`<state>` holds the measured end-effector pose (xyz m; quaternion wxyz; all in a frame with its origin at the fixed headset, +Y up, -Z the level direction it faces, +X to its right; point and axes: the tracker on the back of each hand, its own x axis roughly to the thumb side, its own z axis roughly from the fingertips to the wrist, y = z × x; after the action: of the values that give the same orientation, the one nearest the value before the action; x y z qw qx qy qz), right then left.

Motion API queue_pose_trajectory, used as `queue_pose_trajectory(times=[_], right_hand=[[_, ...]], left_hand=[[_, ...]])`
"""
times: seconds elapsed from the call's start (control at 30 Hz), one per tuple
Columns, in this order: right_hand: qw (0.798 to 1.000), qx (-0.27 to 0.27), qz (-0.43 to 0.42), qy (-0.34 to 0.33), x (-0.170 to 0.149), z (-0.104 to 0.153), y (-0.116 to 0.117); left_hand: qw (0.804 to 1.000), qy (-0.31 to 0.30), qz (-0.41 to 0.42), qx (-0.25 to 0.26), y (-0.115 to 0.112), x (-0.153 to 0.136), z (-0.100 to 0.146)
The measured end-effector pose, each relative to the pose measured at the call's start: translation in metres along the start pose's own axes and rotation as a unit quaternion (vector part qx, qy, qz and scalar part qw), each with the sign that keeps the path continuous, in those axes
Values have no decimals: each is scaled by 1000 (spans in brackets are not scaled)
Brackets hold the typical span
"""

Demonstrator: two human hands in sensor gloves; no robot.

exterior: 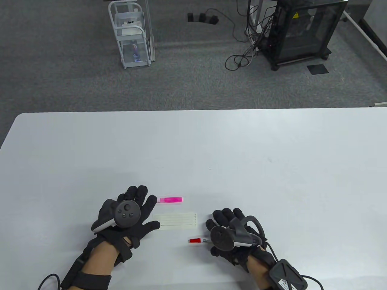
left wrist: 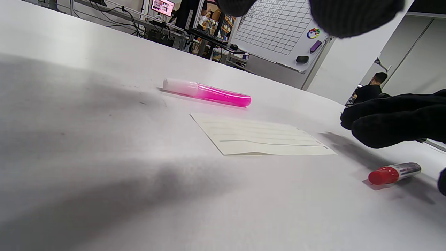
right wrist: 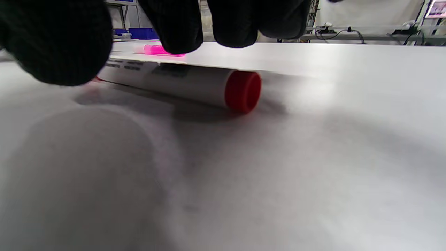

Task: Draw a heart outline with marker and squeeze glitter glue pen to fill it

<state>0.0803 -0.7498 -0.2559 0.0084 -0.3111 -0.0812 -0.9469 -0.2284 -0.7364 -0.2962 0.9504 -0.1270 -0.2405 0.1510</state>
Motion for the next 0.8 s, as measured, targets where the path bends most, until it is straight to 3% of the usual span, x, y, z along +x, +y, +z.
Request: queue_pose_trajectory(times=[0.33, 0.6, 0.8], right_hand=[[1000, 1, -14, 18, 0, -7, 8], [998, -6, 54, 10, 12, -8, 8], [995, -87, 42, 28, 10, -9, -17]], left_hand=[[1000, -1, 12, -14, -3, 0, -1], [1000, -9, 10, -16, -5, 4, -3], [1000, -30, 5, -3, -5, 15, -4]])
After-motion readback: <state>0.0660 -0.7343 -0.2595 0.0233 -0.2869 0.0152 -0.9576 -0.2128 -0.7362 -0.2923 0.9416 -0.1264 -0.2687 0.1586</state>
